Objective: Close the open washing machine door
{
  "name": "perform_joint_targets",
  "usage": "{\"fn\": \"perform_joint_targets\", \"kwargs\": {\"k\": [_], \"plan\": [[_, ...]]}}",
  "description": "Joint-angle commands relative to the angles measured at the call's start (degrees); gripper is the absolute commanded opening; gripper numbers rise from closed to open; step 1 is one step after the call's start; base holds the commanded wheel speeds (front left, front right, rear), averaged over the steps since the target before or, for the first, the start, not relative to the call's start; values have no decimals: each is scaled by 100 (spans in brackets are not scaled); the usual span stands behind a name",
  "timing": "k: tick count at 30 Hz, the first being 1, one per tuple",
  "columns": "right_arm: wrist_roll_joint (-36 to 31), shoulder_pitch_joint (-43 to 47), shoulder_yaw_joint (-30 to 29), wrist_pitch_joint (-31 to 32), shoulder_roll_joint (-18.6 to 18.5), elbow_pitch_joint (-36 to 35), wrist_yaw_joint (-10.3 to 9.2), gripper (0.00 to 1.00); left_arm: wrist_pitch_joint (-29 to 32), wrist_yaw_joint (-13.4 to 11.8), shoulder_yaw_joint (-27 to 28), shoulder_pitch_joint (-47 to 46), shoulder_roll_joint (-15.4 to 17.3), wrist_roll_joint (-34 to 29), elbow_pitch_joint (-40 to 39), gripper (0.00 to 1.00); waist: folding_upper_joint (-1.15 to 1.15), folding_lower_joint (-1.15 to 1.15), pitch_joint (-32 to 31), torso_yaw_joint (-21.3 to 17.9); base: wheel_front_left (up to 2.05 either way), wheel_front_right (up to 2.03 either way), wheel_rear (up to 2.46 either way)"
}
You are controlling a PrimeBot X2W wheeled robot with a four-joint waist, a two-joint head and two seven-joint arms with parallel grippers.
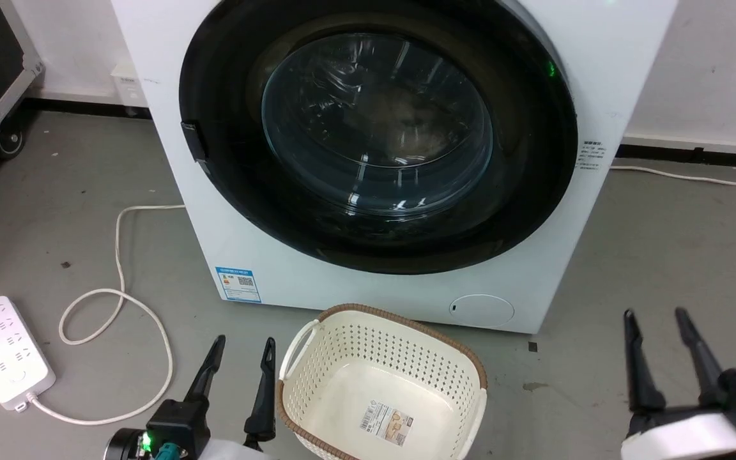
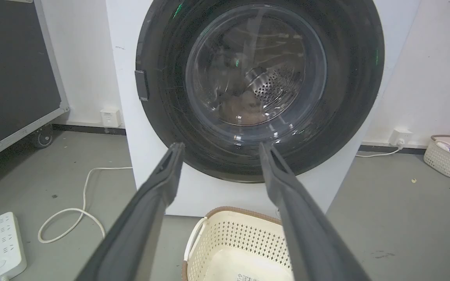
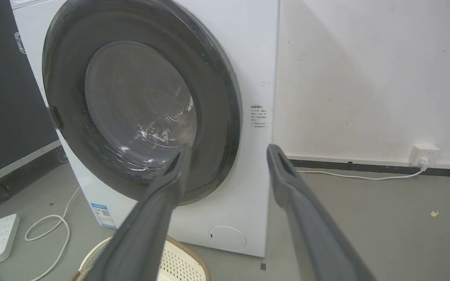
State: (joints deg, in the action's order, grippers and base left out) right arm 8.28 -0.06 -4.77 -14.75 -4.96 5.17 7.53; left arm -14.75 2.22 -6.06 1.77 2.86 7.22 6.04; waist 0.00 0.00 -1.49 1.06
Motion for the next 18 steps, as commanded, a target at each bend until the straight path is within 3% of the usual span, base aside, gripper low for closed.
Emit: {"fn": "perform_joint_targets", "kwargs": {"k": [1,13,14,18], "plan": [[-57,126,44,-24,67,-25,-4,100,-25,52,7,47,12,0,70,100,0,0,-10,-12,0,0,0],[-64,193,76,-25,146,175,-4,100,-25,160,-58,-81,9,-88,283,100,0,0,3,-70,0,0,0],[-71,111,74,0,122,178,0,0,0,149,-64,-41,1,-58,279,0,0,1,4,-70,0,0,0],[-88,101,82,37,123,163,0,0,41,139,-47,-41,-2,-71,257,0,0,1,9,-72,0,0,0]]}}
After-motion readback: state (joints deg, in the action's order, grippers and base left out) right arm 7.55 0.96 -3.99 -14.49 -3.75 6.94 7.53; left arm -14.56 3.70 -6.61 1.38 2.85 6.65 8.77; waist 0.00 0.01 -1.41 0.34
